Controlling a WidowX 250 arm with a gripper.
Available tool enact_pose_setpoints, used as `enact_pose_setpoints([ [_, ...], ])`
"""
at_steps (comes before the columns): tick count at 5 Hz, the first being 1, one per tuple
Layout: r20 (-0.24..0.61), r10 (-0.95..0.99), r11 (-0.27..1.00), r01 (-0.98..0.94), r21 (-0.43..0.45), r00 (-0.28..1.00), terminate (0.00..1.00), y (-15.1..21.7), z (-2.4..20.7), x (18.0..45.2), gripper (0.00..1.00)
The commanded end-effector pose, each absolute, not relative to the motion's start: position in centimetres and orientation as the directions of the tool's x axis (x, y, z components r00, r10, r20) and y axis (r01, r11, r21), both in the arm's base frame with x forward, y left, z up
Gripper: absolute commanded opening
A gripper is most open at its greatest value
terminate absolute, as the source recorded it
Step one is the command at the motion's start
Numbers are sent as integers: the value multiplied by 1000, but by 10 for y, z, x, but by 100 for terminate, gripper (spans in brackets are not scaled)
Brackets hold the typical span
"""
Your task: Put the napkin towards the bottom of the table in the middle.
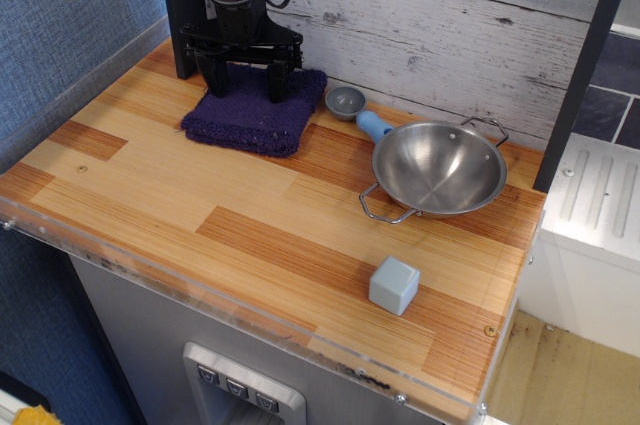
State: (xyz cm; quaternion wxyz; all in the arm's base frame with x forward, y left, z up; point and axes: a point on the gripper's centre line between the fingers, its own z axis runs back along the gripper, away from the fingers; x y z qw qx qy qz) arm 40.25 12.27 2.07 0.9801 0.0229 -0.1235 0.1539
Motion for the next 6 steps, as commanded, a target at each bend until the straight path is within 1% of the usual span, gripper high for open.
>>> enact_pose_setpoints([
  [1,238,284,955,-297,20,929,0,121,26,384,100],
  [2,215,315,945,-327,23,924,0,121,25,359,100],
  [3,165,364,928,-371,11,916,0,111,22,330,100],
  [4,132,415,908,-418,-3,900,0,100,18,310,100],
  [6,116,435,897,-441,25,893,0,83,18,280,100],
])
